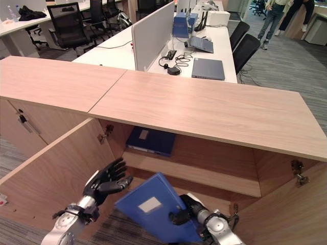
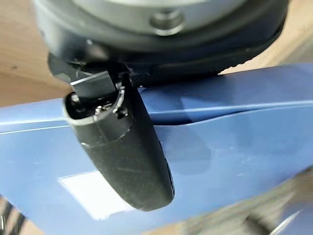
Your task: Put the empty folder in the office cabinet
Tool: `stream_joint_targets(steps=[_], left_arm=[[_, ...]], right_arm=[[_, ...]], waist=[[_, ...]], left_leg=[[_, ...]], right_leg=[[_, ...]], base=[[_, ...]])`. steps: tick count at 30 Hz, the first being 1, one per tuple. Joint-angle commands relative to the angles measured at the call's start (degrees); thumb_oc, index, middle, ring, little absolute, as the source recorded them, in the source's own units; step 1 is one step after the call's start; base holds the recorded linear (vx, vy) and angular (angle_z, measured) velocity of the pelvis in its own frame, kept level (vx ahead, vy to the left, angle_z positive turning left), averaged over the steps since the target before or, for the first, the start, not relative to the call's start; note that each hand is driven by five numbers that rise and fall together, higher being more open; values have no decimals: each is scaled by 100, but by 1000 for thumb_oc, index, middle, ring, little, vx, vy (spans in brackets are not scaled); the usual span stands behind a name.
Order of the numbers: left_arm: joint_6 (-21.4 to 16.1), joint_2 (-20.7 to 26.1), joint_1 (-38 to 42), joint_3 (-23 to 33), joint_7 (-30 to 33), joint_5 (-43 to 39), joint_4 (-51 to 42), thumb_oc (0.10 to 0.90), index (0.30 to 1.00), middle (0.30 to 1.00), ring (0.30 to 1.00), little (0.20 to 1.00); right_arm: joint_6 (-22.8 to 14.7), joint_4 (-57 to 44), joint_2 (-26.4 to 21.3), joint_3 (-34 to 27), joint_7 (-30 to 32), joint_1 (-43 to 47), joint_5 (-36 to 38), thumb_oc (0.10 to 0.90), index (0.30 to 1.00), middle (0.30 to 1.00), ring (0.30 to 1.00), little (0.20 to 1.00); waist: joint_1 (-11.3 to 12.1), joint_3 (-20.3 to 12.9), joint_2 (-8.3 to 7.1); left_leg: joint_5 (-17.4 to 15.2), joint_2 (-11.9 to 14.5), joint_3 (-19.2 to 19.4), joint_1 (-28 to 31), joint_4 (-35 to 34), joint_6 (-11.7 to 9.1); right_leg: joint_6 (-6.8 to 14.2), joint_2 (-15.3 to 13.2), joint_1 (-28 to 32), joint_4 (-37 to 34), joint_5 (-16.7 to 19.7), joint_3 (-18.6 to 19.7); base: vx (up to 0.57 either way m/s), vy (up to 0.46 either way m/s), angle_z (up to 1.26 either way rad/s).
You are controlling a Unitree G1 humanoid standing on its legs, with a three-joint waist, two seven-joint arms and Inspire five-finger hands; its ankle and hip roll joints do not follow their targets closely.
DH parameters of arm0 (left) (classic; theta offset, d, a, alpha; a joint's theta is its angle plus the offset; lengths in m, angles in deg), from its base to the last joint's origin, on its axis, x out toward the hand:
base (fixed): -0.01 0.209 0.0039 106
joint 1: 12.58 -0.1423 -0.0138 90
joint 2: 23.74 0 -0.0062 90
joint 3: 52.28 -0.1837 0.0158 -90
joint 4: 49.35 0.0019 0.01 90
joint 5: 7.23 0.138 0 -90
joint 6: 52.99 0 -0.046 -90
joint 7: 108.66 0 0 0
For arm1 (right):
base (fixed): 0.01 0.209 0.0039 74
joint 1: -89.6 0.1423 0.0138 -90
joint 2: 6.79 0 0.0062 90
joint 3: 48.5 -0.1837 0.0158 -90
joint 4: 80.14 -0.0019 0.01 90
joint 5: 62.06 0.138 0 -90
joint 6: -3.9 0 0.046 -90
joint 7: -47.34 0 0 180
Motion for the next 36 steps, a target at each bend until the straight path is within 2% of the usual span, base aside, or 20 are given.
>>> stream_joint_targets(steps=[1, 6, 11, 15, 16, 17, 18, 22, 23, 25, 26, 28, 32, 36], left_arm=[[-267, 46, 408, 102, 8, -531, -347, 800, 900, 900, 900, 900], [-237, 8, 182, 336, 150, -787, -277, 800, 900, 900, 900, 900], [-247, -204, 204, 514, 420, -851, 43, 800, 900, 900, 900, 900], [-252, -374, 332, 430, 596, -932, 274, 800, 900, 900, 900, 900], [-243, -401, 330, 389, 627, -980, 299, 800, 900, 900, 900, 900], [-183, -432, 290, 275, 693, -1090, 276, 800, 900, 900, 900, 900], [-183, -429, 292, 275, 694, -1090, 275, 800, 900, 900, 900, 900], [-216, -493, 224, -17, 802, -1630, 205, 800, 900, 900, 900, 900], [-203, -483, 239, -212, 843, -1828, 185, 800, 900, 900, 900, 900], [-203, -480, 247, -215, 844, -1832, 188, 800, 900, 900, 900, 900], [-176, -459, 254, -372, 890, -2000, 270, 800, 900, 900, 900, 900], [-140, -456, 293, -569, 977, -2206, 473, 800, 900, 900, 900, 900], [-115, -382, 342, -636, 1065, -2147, 627, 800, 900, 900, 900, 900], [-184, -505, 452, -449, 1273, -1995, 1116, 800, 900, 900, 900, 900]], right_arm=[[-195, -21, -240, -30, -75, 658, -342, 400, 300, 300, 300, 300], [-120, 337, -480, -362, -58, 483, -178, 400, 300, 300, 300, 300], [-165, 895, -153, -1134, 445, 434, 956, 400, 300, 300, 300, 300], [-491, 997, 552, -1900, 872, 538, 3062, 400, 300, 300, 300, 300], [-592, 875, 771, -2113, 889, 547, 3735, 400, 300, 300, 300, 300], [-817, 714, 1195, -2454, 961, 591, 4837, 400, 300, 300, 300, 300], [-817, 712, 1198, -2456, 962, 591, 4838, 400, 300, 300, 300, 300], [-1206, 555, 1646, -2728, 1293, 937, 6036, 400, 300, 300, 300, 300], [-1380, 423, 1798, -2816, 1453, 1195, 6517, 400, 300, 300, 300, 300], [-1382, 418, 1799, -2818, 1458, 1197, 6520, 400, 300, 300, 300, 300], [-1584, 333, 1932, -2919, 1671, 1445, 6938, 400, 300, 300, 300, 300], [-1781, 196, 2010, -2931, 2051, 1755, 7270, 400, 300, 300, 300, 300], [-1844, 165, 1958, -2898, 2284, 2048, 7375, 400, 300, 300, 300, 300], [-1852, 292, 1780, -2814, 2552, 2383, 7286, 400, 300, 300, 300, 300]], waist=[[-46, -39, -84], [-61, -6, -77], [-79, 32, -63], [-120, 87, -19], [-135, 107, 7], [-160, 130, 51], [-159, 118, 43], [-205, 160, 146], [-232, 239, 231], [-224, 228, 231], [-257, 310, 320], [-268, 388, 436], [-245, 459, 485], [-184, 613, 453]], left_leg=[[-393, -37, -248, -68, -15, -56], [-375, -58, -277, -126, -15, -55], [-359, -65, -300, -162, -15, -55], [-343, -78, -301, -191, -15, -49], [-353, -72, -302, -184, -15, -52], [-348, -82, -278, -202, -15, -50], [-332, -89, -278, -224, -15, -47], [-318, -105, -219, -334, -15, -49], [-288, -130, -193, -474, -15, -42], [-286, -130, -188, -490, -15, -41], [-245, -146, -176, -634, -15, -39], [-163, -174, -154, -900, -15, -40], [-59, -183, -155, -1243, -15, -54], [65, -182, -199, -1692, -15, -63]], right_leg=[[359, -159, 463, 50, -714, -127], [376, -167, 416, 50, -709, -139], [381, -175, 394, 50, -708, -154], [386, -177, 370, 50, -694, -156], [387, -175, 372, 50, -693, -140], [395, -178, 349, 50, -668, -132], [394, -186, 328, 50, -657, -131], [408, -199, 183, 50, -602, -71], [415, -206, 26, 50, -562, -28], [414, -206, 8, 50, -559, -23], [416, -217, -158, 50, -516, 2], [403, -221, -447, 50, -446, 48], [387, -215, -804, 50, -371, 77], [349, -207, -1228, 50, -289, 109]], base=[[0, 0, 0], [0, 0, 0], [0, 0, 0], [0, 0, 0], [0, 0, 0], [0, 0, 0], [0, 0, 0], [-12, -5, -2], [-42, 8, -1], [-43, 13, -5], [-67, 24, -6], [-82, 31, -6], [-60, -7, -3], [-67, -44, 0]])
